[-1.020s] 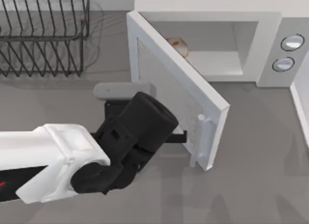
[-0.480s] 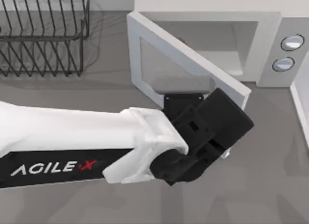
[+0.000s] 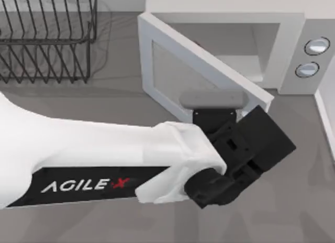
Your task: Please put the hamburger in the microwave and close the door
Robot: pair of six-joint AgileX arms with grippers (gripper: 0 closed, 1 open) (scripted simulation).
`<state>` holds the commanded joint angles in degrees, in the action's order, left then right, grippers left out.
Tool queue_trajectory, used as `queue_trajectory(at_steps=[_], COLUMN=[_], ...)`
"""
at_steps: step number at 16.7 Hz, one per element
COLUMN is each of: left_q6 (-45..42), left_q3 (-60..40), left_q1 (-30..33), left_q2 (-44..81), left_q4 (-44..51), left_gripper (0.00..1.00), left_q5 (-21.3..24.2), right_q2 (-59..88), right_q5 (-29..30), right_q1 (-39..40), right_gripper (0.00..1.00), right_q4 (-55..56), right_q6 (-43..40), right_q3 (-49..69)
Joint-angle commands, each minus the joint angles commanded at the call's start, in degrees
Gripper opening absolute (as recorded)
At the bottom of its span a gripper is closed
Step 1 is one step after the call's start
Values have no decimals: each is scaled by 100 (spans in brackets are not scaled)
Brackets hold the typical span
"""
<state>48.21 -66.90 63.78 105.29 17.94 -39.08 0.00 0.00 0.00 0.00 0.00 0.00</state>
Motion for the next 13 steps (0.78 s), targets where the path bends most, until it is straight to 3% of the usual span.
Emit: queue_trajectory(at_steps=[9,13], left_q6=[494,628], left_q3=[-2404,-2778], left_q1=[463,576], left_q2=[1503,1842], left_q4=[1011,1299], left_gripper=[0,0], left_q5=[-227,-280], right_q2=[0,0], right_q5=[0,0], right_q1=[0,0], right_gripper=[100,100], right_q4=[0,0], right_q6=[0,0], right_q3=[0,0])
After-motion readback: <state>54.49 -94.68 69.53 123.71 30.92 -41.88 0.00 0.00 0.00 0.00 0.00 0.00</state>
